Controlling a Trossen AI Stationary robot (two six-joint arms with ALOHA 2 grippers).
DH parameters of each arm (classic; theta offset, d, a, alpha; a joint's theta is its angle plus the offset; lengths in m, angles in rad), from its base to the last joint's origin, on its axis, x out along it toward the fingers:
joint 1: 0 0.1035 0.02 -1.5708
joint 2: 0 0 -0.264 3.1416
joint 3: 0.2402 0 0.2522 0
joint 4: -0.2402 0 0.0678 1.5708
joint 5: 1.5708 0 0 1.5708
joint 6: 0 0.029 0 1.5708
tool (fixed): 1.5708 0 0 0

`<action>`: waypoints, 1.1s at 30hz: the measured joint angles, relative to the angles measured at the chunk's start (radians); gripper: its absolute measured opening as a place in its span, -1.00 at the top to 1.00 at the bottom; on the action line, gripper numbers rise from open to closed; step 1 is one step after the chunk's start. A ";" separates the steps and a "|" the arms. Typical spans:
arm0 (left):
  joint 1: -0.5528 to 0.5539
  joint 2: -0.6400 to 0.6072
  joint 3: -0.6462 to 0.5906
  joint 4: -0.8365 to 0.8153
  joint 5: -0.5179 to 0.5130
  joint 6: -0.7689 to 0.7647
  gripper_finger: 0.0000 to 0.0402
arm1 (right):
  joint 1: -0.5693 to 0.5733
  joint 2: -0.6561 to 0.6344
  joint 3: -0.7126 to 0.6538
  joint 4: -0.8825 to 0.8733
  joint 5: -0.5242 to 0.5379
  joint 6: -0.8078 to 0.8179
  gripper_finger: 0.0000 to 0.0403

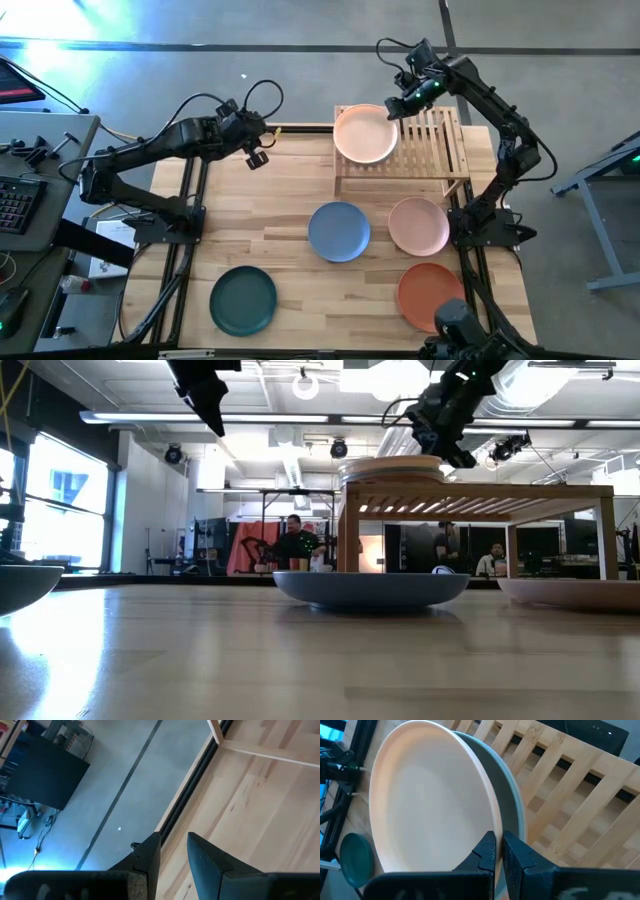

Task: Place and stack plates onto a shelf
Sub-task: Stack the light orange plate on top of the gray plate on the shelf

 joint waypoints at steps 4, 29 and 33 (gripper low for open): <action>0.000 0.000 0.000 0.000 0.000 0.025 0.57 | 0.000 0.000 0.000 -0.005 0.001 0.018 1.00; 0.000 0.000 0.000 0.000 0.000 0.035 0.57 | 0.011 0.000 0.000 -0.003 0.071 0.048 1.00; 0.000 0.000 0.001 0.000 0.000 0.035 0.57 | 0.016 0.000 0.000 0.002 0.071 0.054 1.00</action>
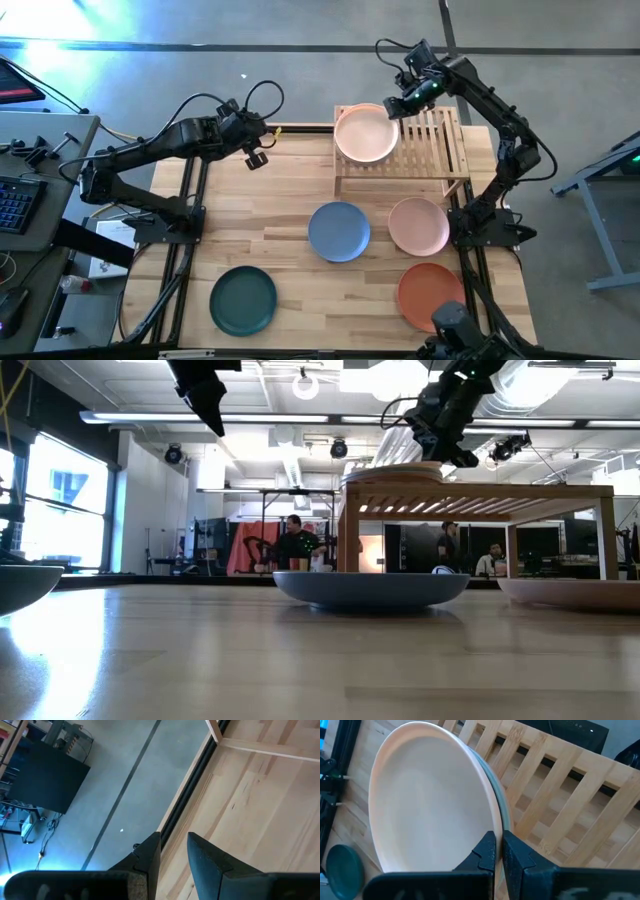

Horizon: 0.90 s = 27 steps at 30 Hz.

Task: Place and stack plates onto a shelf
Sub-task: Stack the light orange plate on top of the gray plate on the shelf

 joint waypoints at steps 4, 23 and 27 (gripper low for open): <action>0.000 0.000 0.000 0.000 0.000 0.000 0.57 | 0.000 0.000 0.000 -0.008 0.001 -0.004 1.00; 0.000 0.000 0.000 0.000 0.000 -0.010 0.57 | -0.003 0.000 0.000 -0.011 -0.004 0.044 0.49; 0.000 0.000 0.000 0.000 0.000 -0.010 0.57 | -0.023 0.000 0.000 -0.026 -0.015 0.044 0.49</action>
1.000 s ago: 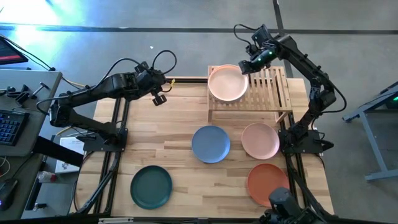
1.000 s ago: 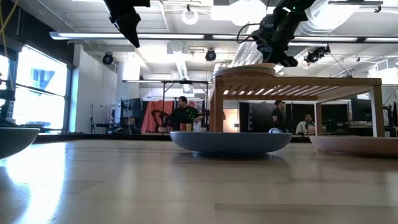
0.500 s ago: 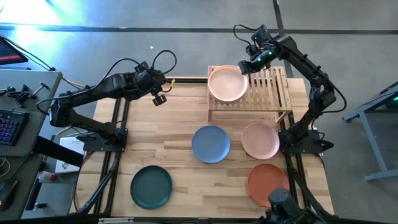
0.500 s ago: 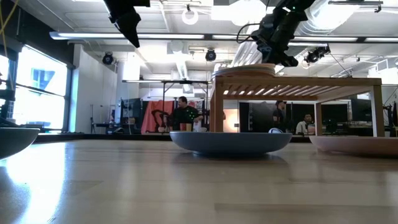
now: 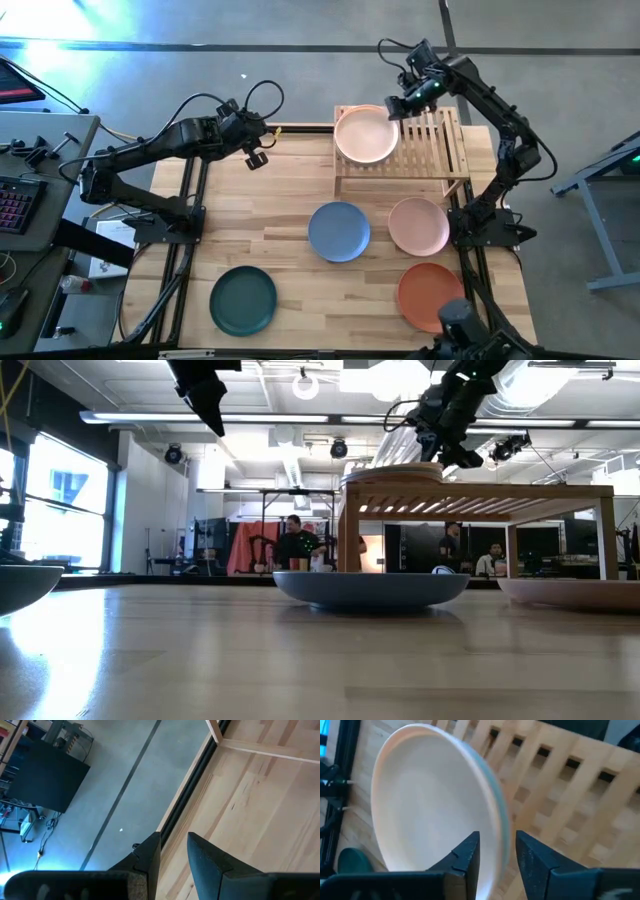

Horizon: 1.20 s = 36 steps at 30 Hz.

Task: Place and stack plates onto a shelf
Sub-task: Stack the light orange plate on top of the gray plate on the shelf

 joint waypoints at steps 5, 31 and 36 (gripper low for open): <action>0.000 0.000 0.000 0.000 0.000 -0.001 0.57 | -0.033 0.000 0.031 -0.028 0.000 0.010 0.49; 0.000 0.000 0.000 0.053 0.000 0.000 0.57 | 0.278 0.050 0.112 -0.049 0.340 0.034 0.49; 0.000 0.000 0.000 0.053 0.000 0.000 0.57 | 0.287 0.077 0.111 -0.057 0.387 0.050 0.49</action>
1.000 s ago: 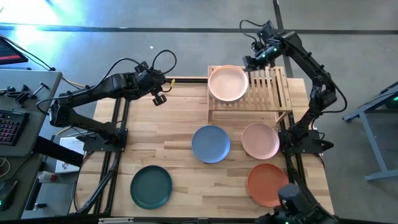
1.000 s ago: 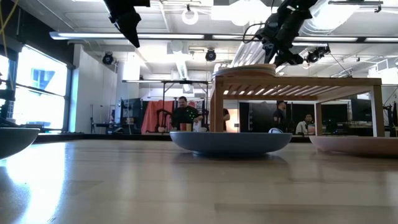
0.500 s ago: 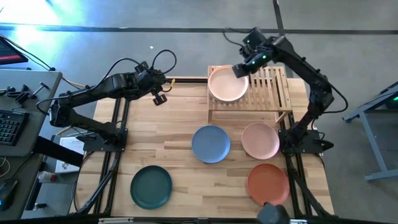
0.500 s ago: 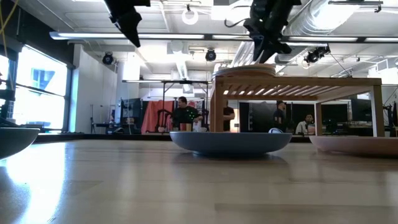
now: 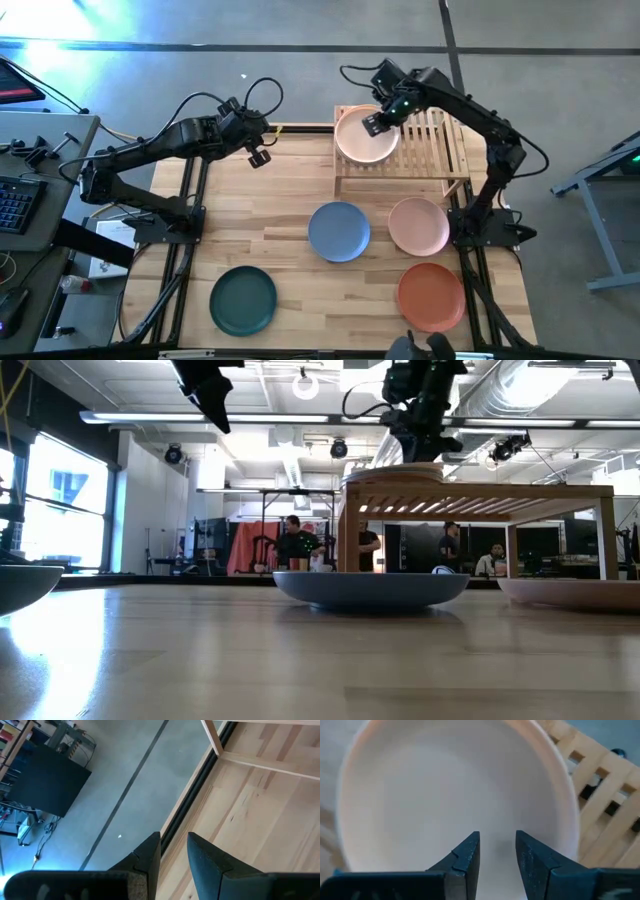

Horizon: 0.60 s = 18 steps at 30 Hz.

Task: Place and stack plates onto a shelf
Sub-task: Stack the light orange plate on top of the gray plate on the shelf

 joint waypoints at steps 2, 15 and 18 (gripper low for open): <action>0.000 0.000 0.000 0.000 0.000 0.000 0.57 | 0.000 0.005 0.000 0.000 0.017 0.012 0.49; 0.000 0.000 0.000 -0.001 0.000 0.002 0.57 | -0.010 0.041 0.004 -0.012 -0.010 0.036 0.49; 0.000 0.000 0.000 -0.001 0.000 0.002 0.57 | -0.010 0.040 0.039 -0.015 -0.010 0.033 0.49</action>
